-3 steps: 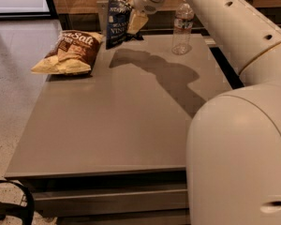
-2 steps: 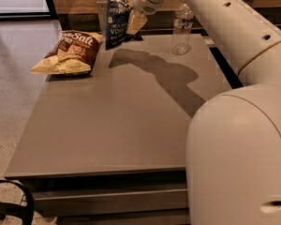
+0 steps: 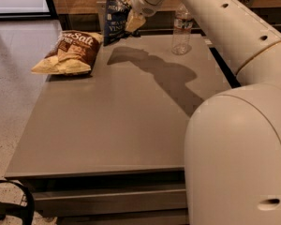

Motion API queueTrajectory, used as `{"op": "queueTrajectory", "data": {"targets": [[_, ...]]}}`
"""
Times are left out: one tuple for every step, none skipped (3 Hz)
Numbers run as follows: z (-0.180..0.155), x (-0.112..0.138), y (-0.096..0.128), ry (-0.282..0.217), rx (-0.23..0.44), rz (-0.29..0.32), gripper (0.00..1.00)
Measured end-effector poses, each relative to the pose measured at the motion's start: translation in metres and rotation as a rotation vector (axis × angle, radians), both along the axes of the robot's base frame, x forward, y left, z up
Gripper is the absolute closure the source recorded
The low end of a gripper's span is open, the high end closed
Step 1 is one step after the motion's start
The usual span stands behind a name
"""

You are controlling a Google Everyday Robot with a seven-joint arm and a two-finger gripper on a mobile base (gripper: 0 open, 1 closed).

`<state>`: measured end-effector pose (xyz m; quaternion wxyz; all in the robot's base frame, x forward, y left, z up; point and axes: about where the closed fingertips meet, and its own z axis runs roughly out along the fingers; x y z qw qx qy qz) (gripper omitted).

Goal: Move blue chip bag near brown chip bag

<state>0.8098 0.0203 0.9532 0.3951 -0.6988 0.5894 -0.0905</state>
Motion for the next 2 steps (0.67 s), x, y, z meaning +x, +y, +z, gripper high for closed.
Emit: {"op": "queueTrajectory", "data": {"targets": [[-0.0056, 0.0007, 0.0036, 0.008, -0.002, 0.005, 0.0], [-0.0057, 0.0007, 0.0037, 0.008, -0.002, 0.005, 0.0]]}}
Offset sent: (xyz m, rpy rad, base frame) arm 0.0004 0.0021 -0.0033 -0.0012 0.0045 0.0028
